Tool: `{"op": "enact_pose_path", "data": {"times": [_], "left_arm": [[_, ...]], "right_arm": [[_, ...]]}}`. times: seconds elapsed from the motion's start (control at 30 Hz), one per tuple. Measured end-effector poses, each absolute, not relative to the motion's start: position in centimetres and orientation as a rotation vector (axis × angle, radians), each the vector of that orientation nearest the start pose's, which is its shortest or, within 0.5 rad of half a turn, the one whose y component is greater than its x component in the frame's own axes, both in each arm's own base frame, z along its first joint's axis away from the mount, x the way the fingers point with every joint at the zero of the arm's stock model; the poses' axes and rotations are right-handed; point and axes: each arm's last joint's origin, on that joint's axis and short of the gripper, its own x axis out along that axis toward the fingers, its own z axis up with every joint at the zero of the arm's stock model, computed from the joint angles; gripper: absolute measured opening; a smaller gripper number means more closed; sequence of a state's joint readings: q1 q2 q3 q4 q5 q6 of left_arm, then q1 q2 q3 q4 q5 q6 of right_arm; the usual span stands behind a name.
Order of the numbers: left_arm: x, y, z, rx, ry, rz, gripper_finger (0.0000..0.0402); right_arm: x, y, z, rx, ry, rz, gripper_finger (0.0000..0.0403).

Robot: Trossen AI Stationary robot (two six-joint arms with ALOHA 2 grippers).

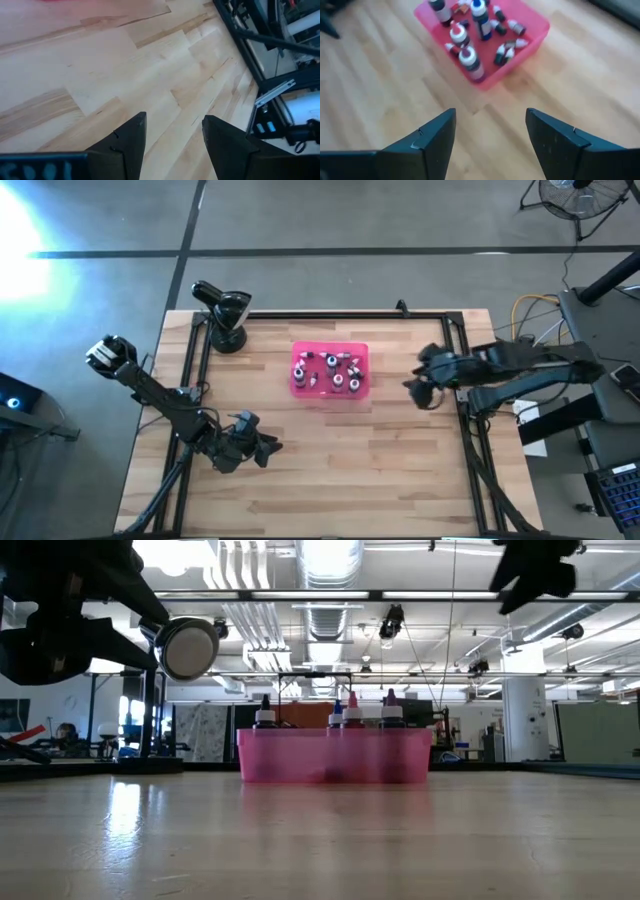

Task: Pick & Place food coloring
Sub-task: Return to Home Position

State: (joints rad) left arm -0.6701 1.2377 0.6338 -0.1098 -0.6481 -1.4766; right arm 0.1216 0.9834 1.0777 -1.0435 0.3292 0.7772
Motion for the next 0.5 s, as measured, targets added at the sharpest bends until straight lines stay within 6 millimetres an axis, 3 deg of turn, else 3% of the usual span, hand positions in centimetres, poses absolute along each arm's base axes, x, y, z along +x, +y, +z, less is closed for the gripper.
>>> {"op": "enact_pose_path", "data": {"times": [0.1,0.27,0.4,0.5], "left_arm": [[19.8,-13.4,20.5,-1.022,0.421,0.389,0.0170],[20.0,-13.4,20.7,-1.039,0.395,0.386,0.0170],[20.0,-13.4,20.7,-1.054,0.393,0.388,0.0170],[20.0,-13.4,20.7,-1.086,0.387,0.396,0.0170]], "right_arm": [[14.5,1.3,32.5,0.562,0.764,-0.473,0.0234],[11.6,1.2,30.8,0.513,0.706,-0.400,0.0242],[10.2,1.0,28.5,0.536,0.586,-0.356,0.0246],[10.0,1.2,27.0,0.551,0.442,-0.180,0.0247]]}}
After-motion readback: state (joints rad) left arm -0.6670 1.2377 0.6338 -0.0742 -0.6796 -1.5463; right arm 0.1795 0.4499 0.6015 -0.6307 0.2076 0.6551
